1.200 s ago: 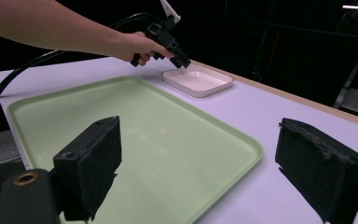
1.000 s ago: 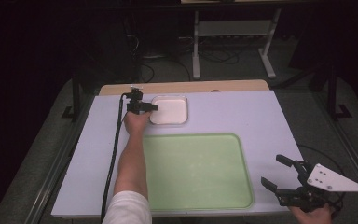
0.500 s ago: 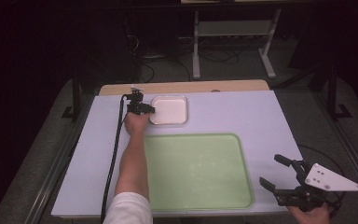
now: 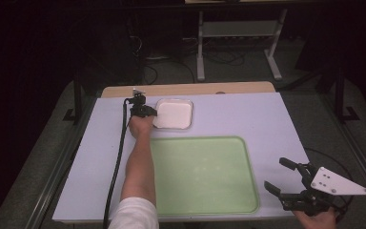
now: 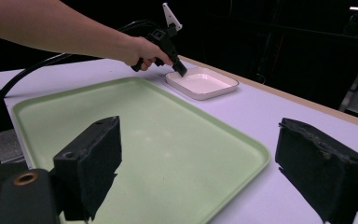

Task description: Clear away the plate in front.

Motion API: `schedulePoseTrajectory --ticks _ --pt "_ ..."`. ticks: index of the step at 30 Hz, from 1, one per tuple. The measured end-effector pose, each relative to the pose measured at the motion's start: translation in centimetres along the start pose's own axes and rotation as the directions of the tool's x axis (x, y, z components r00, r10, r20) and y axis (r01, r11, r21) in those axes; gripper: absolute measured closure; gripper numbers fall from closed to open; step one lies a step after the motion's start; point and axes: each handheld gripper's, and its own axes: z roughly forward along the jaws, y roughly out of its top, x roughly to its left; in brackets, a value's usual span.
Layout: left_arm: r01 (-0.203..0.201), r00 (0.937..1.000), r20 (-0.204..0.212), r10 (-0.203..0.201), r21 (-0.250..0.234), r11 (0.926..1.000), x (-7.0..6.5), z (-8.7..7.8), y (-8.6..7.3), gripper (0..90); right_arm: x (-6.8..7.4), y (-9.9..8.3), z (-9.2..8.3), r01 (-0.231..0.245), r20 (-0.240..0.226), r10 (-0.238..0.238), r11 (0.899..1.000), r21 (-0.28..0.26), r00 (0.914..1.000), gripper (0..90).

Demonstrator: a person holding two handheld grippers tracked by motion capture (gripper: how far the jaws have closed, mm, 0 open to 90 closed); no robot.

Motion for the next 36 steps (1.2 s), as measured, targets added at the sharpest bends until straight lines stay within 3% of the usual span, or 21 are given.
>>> schedulePoseTrajectory --ticks 2,6,15,36 --pt "0.017 0.9998 0.006 -0.017 -0.010 0.9998 0.0 -0.1 -0.1 89.0 0.0 0.0 0.1 -0.001 -0.005 0.001 1.000 0.003 1.0000 13.5" --pt "0.008 1.0000 -0.005 -0.008 -0.027 0.9996 -0.2 -0.6 0.2 89.0 0.0 -0.1 0.1 -0.004 -0.001 0.004 1.000 0.003 1.0000 13.5" --pt "0.047 0.9986 0.028 -0.045 -0.094 0.9944 0.2 -2.5 0.9 89.1 -0.2 -0.1 0.0 -0.012 0.004 0.012 1.000 0.005 0.9999 13.5" --pt "0.050 0.9970 0.066 -0.040 -0.154 0.9868 -0.4 -6.2 1.0 89.1 -0.5 -0.3 0.3 -0.026 0.017 0.026 0.999 0.023 0.9995 13.5"
